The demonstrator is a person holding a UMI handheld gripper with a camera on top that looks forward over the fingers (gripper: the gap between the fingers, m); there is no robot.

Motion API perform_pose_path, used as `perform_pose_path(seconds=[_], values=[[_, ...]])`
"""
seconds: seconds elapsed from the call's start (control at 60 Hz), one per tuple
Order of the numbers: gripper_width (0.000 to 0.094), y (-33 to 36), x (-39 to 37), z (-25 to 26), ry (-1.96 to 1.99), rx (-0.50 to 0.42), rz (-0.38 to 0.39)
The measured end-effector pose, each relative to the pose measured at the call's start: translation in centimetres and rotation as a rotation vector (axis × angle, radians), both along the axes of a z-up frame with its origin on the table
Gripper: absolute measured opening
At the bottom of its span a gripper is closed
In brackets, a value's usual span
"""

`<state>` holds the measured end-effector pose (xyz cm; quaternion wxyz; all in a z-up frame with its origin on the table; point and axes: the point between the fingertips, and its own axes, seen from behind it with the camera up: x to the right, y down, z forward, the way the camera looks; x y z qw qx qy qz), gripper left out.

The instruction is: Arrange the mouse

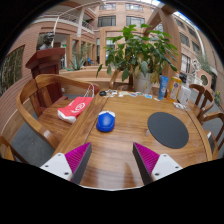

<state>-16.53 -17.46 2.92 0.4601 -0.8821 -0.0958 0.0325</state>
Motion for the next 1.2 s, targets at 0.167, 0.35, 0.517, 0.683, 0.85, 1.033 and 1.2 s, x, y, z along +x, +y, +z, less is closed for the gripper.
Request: perform_pose_path(seconds=[0.167,0.35,0.517,0.683,0.85,1.033,1.2], values=[[0.0851,8.8,-3.4,-2.7,-0.044,-0.027,-0.003],[0.0703,13.5,-4.7,-4.4,0.006,-0.065,-0.011],[0.0454,15.1,-4.1,-4.1,0.019,-0.041,-0.065],[0.0372,14.9,-4.3,-3.8,0.007,-0.048,-0.061],[0.0375,13.5,-5.3,6.8,0.118,0.140,0.042],[0.0370,12.8,3.3,21.8,0.197,0.410,0.019],[0.0371,16.3,15.6,15.6,0.083,0.290,-0.140]])
